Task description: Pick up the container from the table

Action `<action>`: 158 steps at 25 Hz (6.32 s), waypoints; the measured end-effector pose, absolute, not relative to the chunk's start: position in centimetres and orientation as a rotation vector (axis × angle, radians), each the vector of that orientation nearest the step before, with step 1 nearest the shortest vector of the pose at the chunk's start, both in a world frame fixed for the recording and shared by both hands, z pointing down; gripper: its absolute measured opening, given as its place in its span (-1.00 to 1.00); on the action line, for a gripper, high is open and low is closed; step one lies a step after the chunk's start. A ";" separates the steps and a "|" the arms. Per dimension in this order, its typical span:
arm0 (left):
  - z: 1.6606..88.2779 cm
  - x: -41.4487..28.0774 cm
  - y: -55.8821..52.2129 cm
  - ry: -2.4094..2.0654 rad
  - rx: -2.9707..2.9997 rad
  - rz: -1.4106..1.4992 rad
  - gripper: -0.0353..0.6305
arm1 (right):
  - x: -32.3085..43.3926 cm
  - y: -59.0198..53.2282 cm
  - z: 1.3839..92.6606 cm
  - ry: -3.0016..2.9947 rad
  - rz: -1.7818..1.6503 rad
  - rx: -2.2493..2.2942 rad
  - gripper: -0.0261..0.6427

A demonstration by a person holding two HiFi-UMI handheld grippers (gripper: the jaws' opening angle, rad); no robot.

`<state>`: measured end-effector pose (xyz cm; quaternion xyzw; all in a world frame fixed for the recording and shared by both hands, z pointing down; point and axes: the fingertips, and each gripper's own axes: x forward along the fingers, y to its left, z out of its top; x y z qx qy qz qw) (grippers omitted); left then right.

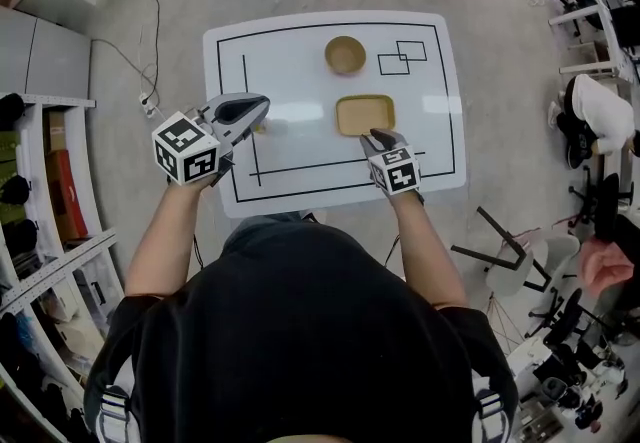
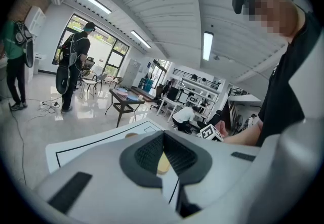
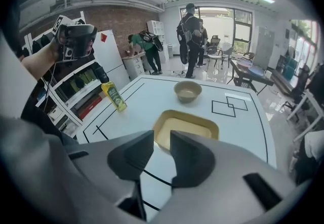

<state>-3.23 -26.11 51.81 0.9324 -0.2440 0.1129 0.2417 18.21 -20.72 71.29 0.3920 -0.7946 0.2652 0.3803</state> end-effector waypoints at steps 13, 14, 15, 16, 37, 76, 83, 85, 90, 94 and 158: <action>52.7 -3.9 -26.7 -0.677 2.528 0.312 -0.88 | 18.5 -20.4 73.4 -1.983 0.563 0.850 -0.55; 52.8 -4.0 -26.8 -0.680 2.526 0.312 -0.88 | 18.5 -20.4 73.6 -1.980 0.554 0.837 -0.55; 52.9 -4.1 -26.8 -0.683 2.523 0.312 -0.88 | 18.6 -20.4 73.7 -1.977 0.546 0.824 -0.54; 53.0 -4.3 -26.9 -0.687 2.521 0.314 -0.88 | 18.6 -20.4 73.9 -1.973 0.539 0.813 -0.54; 55.0 -6.6 -27.5 -0.712 2.480 0.332 -0.88 | 18.6 -20.0 77.9 -1.857 0.368 0.559 -0.41; 55.9 -7.8 -27.7 -0.704 2.455 0.334 -0.88 | 18.1 -20.7 80.4 -1.770 0.256 0.492 -0.79; 55.9 -7.8 -27.4 -0.699 2.456 0.335 -0.88 | 18.0 -20.5 80.3 -1.766 0.252 0.501 -0.83; 55.9 -7.8 -27.4 -0.696 2.457 0.335 -0.88 | 18.0 -20.3 80.4 -1.763 0.255 0.501 -0.84; 55.7 -8.0 -27.3 -0.696 2.463 0.332 -0.88 | 17.8 -20.2 80.4 -1.760 0.262 0.505 -0.84; 55.5 -8.0 -27.2 -0.692 2.467 0.333 -0.88 | 17.8 -20.0 80.1 -1.758 0.266 0.511 -0.85; 47.9 -3.7 -22.0 -0.649 2.610 0.300 -0.88 | 22.7 -17.1 71.6 -1.734 0.239 0.656 -0.88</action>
